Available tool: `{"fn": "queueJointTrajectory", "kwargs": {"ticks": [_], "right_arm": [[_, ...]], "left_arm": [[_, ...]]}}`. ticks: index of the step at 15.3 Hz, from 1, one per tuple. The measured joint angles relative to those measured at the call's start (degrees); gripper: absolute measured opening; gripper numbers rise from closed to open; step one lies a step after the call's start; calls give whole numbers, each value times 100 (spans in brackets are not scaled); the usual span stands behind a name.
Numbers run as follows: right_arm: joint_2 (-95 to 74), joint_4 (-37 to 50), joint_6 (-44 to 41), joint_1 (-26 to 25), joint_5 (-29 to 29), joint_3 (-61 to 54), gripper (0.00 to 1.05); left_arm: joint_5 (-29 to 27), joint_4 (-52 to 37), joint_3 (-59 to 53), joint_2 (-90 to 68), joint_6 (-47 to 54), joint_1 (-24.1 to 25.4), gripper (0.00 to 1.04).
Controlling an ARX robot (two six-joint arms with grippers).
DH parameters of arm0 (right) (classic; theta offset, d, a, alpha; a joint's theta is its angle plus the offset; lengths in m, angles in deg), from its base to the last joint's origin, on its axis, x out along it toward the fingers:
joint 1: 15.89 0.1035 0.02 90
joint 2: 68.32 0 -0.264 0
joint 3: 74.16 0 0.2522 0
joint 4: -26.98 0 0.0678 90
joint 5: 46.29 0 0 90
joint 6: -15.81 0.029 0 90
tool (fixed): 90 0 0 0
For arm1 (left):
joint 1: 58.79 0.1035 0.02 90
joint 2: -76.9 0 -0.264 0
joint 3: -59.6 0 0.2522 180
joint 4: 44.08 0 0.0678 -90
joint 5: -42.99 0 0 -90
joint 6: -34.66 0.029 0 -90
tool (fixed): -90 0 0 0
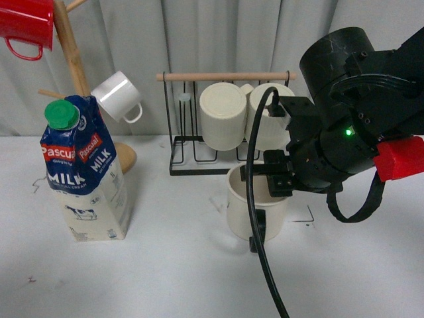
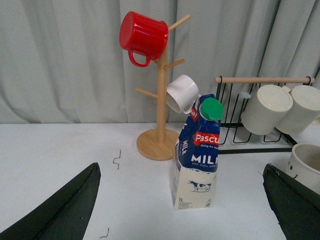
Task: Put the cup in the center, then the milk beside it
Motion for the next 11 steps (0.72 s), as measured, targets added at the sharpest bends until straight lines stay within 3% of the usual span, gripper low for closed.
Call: {"fn": "queueJointTrajectory", "kwargs": {"ticks": [2,5,7,8,9,10,11], "right_arm": [[17,13,-15,0,-17,2,45],[592,461,-13,-2,-448,-393,80],[1639,1331,94,-74,-953,-1080,100],[2201,1733,173,-160,-1193,-1456,97],[2717,2833,105,-160,-780,-2048,93],[3397,4092,-313,-219,415,-2970,80],[4068,4715,-564,-380,1113,-3812,69]], "left_arm": [[0,0,0,0,0,0,98],[0,0,0,0,0,0,98],[0,0,0,0,0,0,98],[0,0,0,0,0,0,98],[0,0,0,0,0,0,98],[4,-2,0,0,0,0,98],[0,0,0,0,0,0,98]]}}
